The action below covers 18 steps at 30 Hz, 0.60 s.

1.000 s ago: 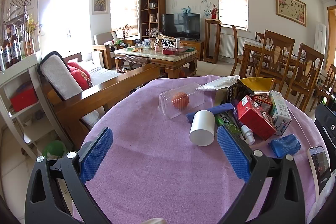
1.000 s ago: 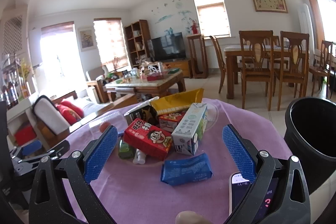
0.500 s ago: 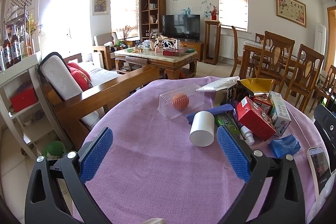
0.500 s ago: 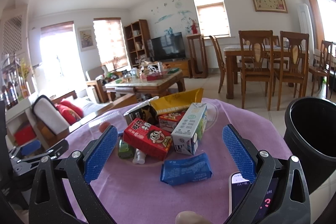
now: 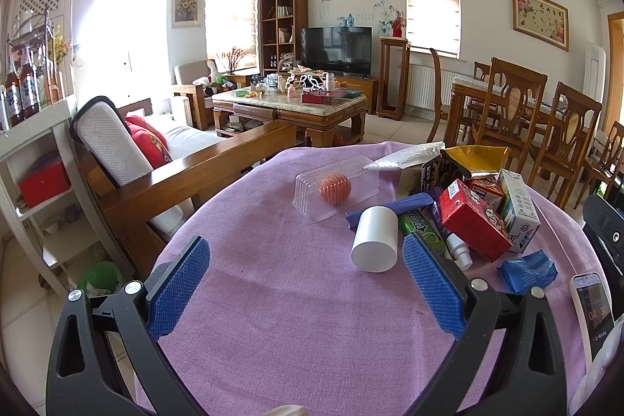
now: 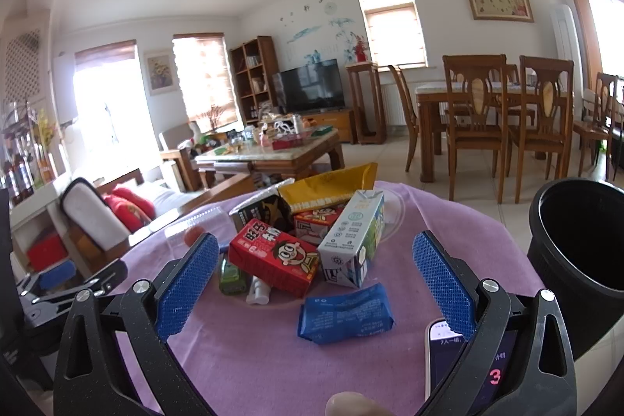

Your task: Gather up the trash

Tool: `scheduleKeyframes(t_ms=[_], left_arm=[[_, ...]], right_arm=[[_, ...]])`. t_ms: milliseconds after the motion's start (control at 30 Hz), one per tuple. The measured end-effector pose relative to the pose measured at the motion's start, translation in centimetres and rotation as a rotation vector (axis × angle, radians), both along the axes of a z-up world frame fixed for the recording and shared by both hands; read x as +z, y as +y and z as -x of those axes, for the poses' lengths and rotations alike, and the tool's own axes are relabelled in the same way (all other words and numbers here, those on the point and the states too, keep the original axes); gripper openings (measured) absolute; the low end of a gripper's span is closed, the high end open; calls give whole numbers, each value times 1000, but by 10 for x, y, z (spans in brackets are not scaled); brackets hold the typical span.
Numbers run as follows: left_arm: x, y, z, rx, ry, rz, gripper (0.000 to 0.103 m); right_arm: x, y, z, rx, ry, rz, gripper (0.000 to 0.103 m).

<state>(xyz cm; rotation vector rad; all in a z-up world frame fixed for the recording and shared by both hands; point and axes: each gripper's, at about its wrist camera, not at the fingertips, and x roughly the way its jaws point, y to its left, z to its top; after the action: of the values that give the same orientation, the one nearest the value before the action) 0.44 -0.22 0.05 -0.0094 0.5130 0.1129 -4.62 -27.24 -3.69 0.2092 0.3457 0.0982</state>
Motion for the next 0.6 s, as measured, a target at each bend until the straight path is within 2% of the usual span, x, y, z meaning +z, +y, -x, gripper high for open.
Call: scheduleKeyframes(t_ms=[200,300,333,367,433,467,600], left_arm=[[1,1,-7,15,28,11,98],[0,8,-10,3,48,63,98],[-2,13,-13,-23,61,99,98],[-3,19,-19,-86,81,166,98],[-2,31,-30,-192,96,248,98],[2,37,-41,-234,109,260,98],[13,47,-100,-311,212,206,98]], right_arm=[[-1,-2,-1,-2,6,-11,98],[-1,-3,-5,20,41,-36,98],[0,-3,-8,34,69,-35,98],[5,-4,-11,60,102,-35,98],[27,-9,-21,164,159,-33,98],[39,-16,-28,196,182,-31,98],[74,-47,-77,301,280,-45,98]])
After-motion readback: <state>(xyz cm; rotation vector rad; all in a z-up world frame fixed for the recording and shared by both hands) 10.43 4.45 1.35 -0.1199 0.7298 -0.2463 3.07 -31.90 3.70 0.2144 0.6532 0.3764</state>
